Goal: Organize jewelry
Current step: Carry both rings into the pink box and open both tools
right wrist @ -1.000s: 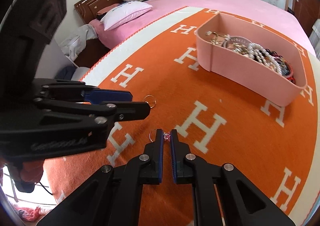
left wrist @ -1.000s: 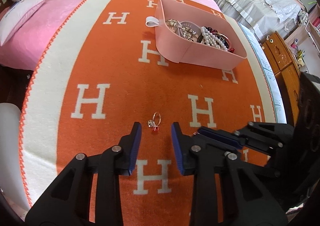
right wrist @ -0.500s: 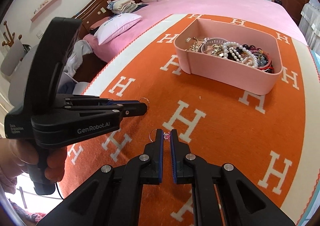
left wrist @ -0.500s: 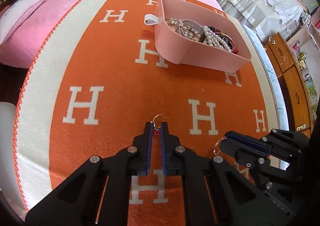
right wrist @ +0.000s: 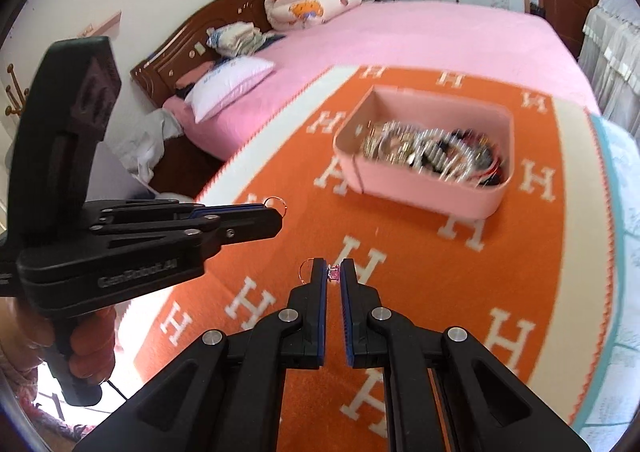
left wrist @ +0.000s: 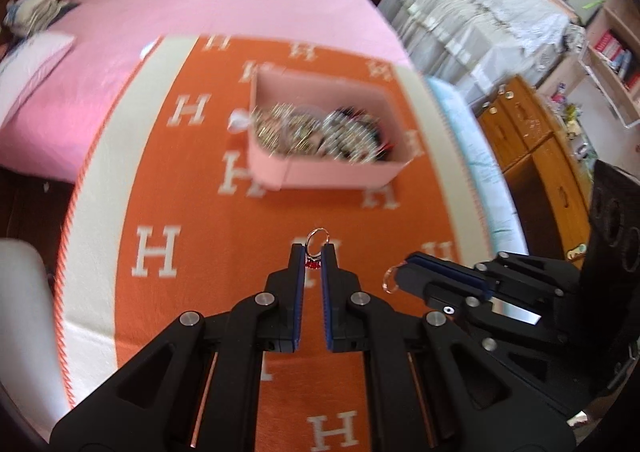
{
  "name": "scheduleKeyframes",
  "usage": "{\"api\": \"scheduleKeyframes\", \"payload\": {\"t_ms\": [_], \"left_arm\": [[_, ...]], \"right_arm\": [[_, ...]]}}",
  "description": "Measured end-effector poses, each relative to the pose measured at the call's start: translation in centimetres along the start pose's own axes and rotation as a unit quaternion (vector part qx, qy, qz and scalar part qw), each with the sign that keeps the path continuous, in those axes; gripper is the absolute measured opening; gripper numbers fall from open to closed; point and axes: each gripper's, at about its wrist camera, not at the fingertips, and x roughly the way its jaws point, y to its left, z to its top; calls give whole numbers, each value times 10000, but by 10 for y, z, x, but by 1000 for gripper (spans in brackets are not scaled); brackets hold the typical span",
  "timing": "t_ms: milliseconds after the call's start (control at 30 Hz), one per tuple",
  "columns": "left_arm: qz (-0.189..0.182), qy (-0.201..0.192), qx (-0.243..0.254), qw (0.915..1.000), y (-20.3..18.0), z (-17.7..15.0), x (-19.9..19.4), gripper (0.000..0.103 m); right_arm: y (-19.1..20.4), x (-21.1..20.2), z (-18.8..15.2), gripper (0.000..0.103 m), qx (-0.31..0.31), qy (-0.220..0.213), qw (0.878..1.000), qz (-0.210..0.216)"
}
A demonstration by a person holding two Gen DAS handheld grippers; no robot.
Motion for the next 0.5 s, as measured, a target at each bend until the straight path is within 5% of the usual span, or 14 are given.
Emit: {"api": "scheduleKeyframes", "payload": {"t_ms": [267, 500], "left_arm": [[-122, -431, 404, 9982, -35, 58, -38, 5], [0, -443, 575, 9974, -48, 112, -23, 5]], "right_arm": [[-21, -55, 48, 7, 285, -451, 9981, -322], [-64, -65, 108, 7, 838, -575, 9927, -647]]}}
